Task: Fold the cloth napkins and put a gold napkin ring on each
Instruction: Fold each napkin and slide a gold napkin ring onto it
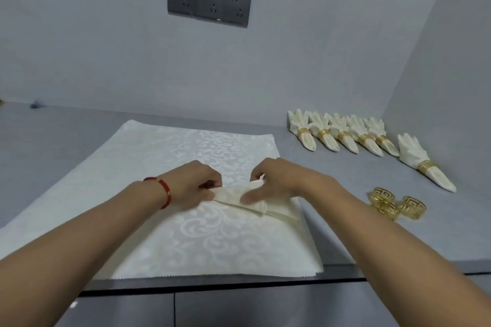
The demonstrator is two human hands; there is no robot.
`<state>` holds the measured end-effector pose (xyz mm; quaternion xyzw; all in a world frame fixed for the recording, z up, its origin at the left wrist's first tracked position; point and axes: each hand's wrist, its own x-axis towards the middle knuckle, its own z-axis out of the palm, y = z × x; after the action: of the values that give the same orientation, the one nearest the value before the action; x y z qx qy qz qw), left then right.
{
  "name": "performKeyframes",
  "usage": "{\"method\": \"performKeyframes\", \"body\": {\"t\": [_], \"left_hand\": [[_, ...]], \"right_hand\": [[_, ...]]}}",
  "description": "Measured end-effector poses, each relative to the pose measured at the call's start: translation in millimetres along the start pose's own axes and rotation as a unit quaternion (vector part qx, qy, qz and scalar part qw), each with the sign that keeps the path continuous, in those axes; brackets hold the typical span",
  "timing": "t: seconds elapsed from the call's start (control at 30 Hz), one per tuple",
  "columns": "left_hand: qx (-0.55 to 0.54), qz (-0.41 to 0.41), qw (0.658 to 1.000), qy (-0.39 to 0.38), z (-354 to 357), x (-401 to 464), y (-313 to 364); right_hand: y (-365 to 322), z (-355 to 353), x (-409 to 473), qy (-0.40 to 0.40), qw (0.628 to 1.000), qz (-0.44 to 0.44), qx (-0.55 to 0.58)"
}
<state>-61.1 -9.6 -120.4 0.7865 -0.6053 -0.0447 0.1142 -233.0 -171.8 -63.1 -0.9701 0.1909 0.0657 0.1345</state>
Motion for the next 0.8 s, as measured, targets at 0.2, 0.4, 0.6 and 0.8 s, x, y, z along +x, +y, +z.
{"method": "performKeyframes", "body": {"t": [0.2,0.4,0.6,0.8], "left_hand": [[-0.012,-0.045,0.99,-0.132,-25.7,34.6,-4.3],[-0.107,-0.074,0.971,-0.202,-38.3,44.8,-5.3],[-0.202,-0.07,0.957,-0.197,-31.8,45.0,33.6],[-0.065,-0.08,0.989,-0.104,-1.9,54.7,42.7]], "right_hand": [[45.0,24.0,-4.1,0.063,0.971,0.091,0.212],[53.6,52.5,1.9,0.108,0.975,0.121,0.152],[54.6,56.0,4.2,0.116,0.98,0.107,0.122],[73.9,43.3,-29.9,0.263,0.951,0.117,0.108]]}}
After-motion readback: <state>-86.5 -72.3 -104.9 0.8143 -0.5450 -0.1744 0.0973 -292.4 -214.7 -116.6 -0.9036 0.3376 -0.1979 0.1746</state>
